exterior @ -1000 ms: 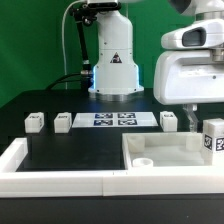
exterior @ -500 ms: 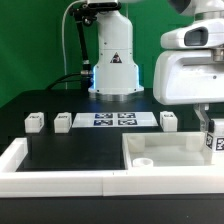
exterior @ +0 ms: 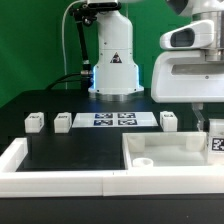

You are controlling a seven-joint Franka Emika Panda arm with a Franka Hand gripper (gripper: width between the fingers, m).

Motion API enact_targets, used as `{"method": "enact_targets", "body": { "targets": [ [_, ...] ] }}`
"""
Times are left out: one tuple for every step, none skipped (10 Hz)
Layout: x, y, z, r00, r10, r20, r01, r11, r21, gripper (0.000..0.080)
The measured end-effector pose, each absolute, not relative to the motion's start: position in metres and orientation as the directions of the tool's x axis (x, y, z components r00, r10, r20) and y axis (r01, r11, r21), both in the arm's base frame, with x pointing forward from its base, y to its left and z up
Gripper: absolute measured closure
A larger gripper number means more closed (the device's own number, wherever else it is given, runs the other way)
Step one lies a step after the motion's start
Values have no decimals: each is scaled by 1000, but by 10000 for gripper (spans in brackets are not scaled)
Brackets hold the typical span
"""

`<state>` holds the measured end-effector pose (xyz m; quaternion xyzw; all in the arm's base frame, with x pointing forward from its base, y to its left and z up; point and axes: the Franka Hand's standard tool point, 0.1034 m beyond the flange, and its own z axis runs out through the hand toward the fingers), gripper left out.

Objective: Assemble square table

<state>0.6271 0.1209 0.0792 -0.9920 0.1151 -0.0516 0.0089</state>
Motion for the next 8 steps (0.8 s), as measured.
{"method": "enact_targets", "body": {
  "targets": [
    [627,120,79,955,-278,99,-276,-961,-35,509],
    [627,120,79,914,-395,94,-392,-919,-47,509],
    [627,119,79,863,-497,87,-494,-868,-55,508],
    [627,118,79,817,-571,82,-568,-821,-61,508],
    [627,117,79,774,-629,76,-625,-777,-67,508],
    [626,117,79,696,-715,64,-712,-699,-74,508],
    [626,117,79,630,-774,57,-770,-633,-77,508],
    [625,117,79,569,-821,46,-817,-571,-78,508]
  ]
}}
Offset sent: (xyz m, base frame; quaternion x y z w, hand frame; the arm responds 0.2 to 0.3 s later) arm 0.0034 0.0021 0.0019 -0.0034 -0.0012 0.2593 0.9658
